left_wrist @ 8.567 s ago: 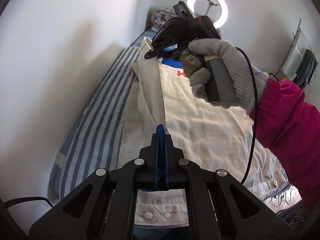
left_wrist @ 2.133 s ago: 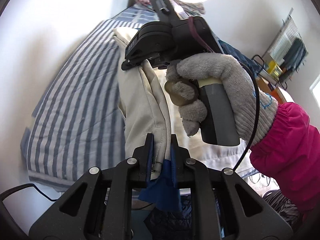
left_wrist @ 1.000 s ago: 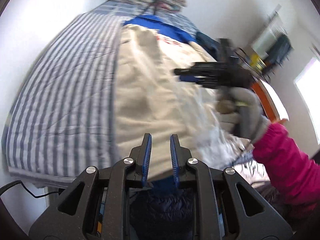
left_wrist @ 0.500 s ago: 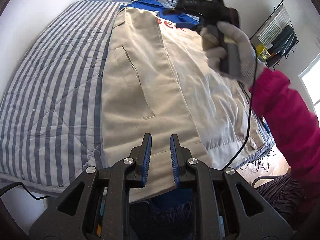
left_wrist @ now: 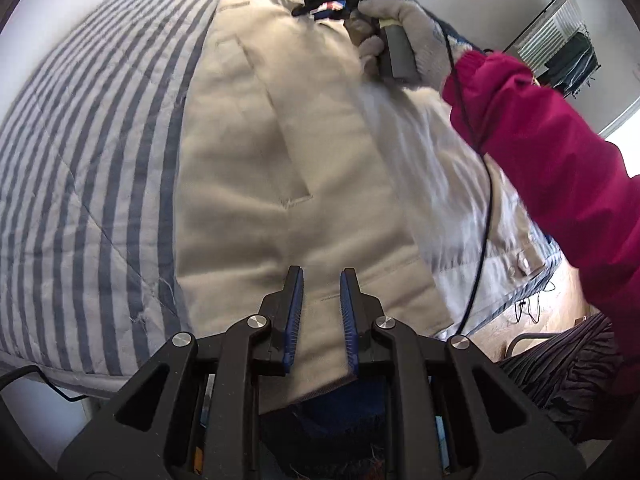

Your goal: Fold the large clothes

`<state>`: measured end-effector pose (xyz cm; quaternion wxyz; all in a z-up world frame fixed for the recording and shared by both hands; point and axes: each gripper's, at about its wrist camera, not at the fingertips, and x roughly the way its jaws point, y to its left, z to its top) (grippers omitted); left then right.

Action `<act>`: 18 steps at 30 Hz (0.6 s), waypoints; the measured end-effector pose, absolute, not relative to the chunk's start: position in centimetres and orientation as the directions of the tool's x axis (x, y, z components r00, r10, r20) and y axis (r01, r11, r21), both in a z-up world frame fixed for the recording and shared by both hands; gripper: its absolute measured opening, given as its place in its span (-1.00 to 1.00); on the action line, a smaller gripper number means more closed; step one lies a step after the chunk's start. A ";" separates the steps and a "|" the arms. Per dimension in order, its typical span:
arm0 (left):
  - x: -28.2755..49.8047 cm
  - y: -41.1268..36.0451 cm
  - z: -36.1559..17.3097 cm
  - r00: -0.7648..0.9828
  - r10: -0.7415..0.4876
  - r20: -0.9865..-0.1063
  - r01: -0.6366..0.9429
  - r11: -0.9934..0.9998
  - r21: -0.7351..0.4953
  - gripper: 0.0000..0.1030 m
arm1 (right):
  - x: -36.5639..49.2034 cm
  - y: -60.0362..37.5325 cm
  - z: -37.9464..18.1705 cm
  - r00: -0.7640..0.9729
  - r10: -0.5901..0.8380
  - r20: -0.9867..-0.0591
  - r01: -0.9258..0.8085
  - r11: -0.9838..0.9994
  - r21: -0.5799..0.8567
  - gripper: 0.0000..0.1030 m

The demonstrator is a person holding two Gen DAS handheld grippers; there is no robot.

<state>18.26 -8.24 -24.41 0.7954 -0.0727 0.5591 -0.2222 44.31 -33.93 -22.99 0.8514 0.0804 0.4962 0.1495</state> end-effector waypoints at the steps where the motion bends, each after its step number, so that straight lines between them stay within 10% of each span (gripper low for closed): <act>1: 18.2 -8.2 -24.8 0.269 -0.437 -0.858 0.271 0.890 -0.368 -0.68 | 44.2 -33.4 -22.9 0.475 0.307 -0.824 -0.188 0.951 0.246 -0.64; 18: 17.0 -1.2 -17.8 0.495 -0.431 -0.755 0.201 0.902 -0.383 -0.68 | 33.4 -24.8 -18.7 0.361 0.491 -0.793 -0.553 0.797 0.242 -0.60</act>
